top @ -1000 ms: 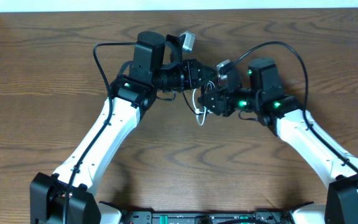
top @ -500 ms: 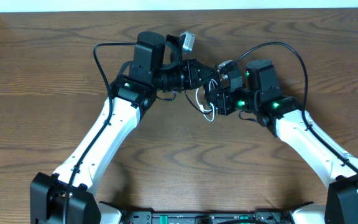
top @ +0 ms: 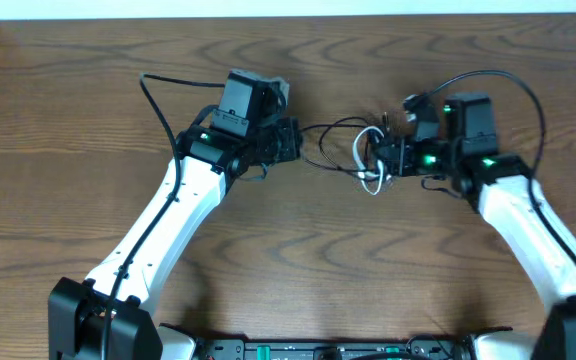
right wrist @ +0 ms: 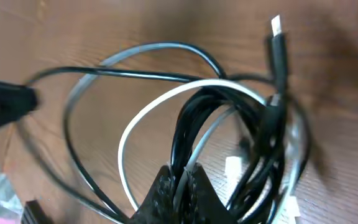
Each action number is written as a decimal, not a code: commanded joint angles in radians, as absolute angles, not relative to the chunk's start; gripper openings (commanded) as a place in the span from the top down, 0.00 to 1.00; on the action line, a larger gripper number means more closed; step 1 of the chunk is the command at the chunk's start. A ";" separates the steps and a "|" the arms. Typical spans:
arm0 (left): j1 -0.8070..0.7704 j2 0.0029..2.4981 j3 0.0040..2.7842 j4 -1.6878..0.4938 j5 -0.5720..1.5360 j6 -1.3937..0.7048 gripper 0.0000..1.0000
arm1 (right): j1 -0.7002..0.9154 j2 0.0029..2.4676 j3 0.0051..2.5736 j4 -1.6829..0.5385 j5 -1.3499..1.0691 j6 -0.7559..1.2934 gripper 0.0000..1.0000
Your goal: Untangle cables
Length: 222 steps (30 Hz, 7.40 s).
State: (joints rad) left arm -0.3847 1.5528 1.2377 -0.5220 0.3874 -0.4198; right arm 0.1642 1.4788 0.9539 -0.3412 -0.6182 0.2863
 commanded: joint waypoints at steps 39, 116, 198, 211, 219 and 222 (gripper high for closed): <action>-0.396 1.654 1.030 -0.381 0.224 -0.339 0.60 | -0.260 1.124 0.953 -0.734 -0.630 0.130 0.99; -0.589 1.657 1.031 -0.231 0.010 -0.863 0.93 | -0.214 1.173 0.941 -0.893 -0.548 0.001 0.89; -0.334 1.466 1.030 -0.327 0.780 -0.296 0.68 | 0.027 1.098 0.850 -0.436 -0.676 0.455 0.99; -0.506 1.882 1.030 0.108 1.096 -0.240 0.67 | 0.026 1.019 0.863 -0.521 -0.642 0.447 0.99; -0.533 1.903 1.030 0.223 1.140 -0.240 0.67 | 0.026 1.019 0.863 -0.532 -0.639 0.447 0.99; -0.542 1.903 1.030 0.223 1.119 -0.236 0.67 | 0.026 1.019 0.863 -0.532 -0.643 0.447 0.99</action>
